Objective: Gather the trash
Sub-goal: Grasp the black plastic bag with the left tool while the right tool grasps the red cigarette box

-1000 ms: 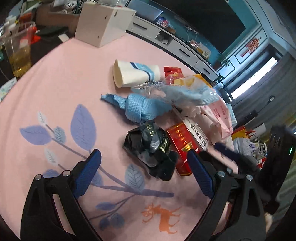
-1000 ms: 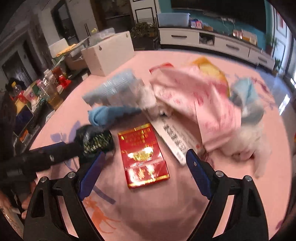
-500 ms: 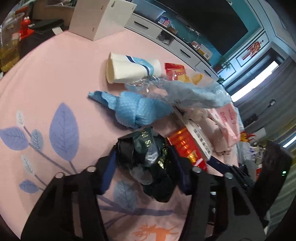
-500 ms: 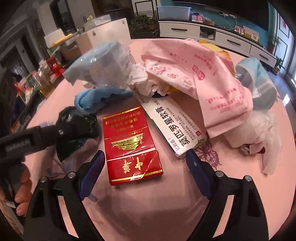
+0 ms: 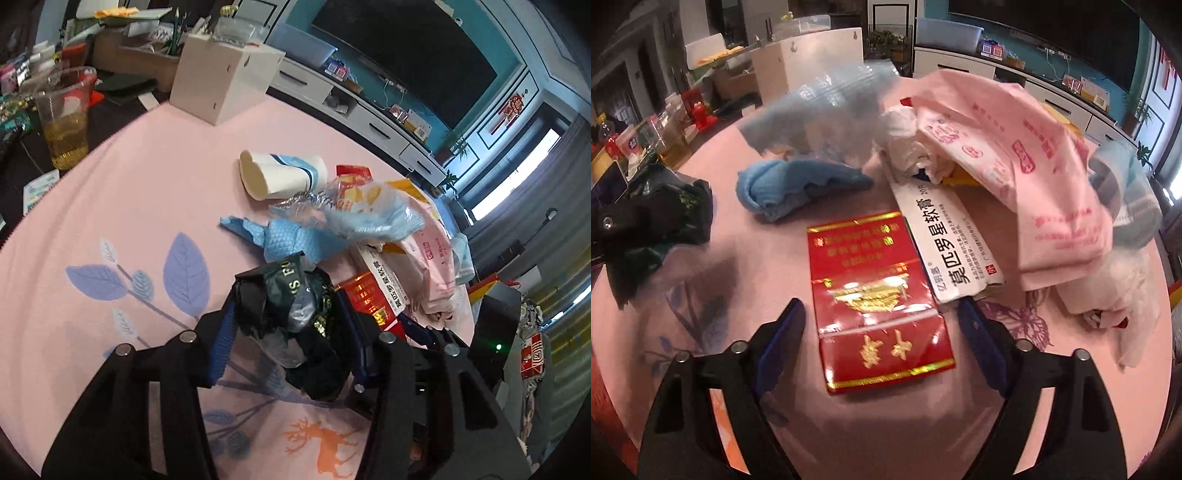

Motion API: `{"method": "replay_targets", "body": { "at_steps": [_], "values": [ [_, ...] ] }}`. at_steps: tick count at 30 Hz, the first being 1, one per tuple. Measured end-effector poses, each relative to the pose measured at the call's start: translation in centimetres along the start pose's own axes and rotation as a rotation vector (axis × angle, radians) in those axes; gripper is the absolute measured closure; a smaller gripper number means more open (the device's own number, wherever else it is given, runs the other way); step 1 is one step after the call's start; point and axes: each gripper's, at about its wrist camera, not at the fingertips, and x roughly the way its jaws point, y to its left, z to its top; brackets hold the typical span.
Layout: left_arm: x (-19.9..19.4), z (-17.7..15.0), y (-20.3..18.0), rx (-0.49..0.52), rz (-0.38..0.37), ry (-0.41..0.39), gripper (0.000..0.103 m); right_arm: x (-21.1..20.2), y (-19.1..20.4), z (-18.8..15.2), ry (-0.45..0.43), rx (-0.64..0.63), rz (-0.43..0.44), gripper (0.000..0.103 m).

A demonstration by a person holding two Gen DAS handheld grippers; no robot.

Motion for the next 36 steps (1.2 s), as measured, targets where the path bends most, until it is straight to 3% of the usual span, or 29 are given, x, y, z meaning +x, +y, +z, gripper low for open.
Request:
{"method": "replay_targets", "body": {
  "at_steps": [2,4,19,29,36],
  "values": [
    [-0.3,0.1,0.1,0.002,0.001,-0.005,0.051,-0.1,0.2,0.0,-0.006,-0.004,0.005,0.038],
    [-0.6,0.1,0.2,-0.004,-0.007,-0.002,0.051,-0.4,0.6,-0.1,-0.005,-0.017,0.010,0.044],
    [-3.8,0.9,1.0,-0.039,-0.003,-0.106,0.051,-3.6,0.7,-2.1,0.000,0.039,0.002,0.045],
    [-4.3,0.6,0.3,-0.007,-0.022,-0.117,0.051,-5.1,-0.7,-2.6,-0.013,0.145,0.018,0.045],
    [-4.1,0.3,-0.6,0.035,-0.029,-0.108,0.051,-7.0,-1.9,-2.0,-0.054,0.191,-0.017,0.045]
  ]
}}
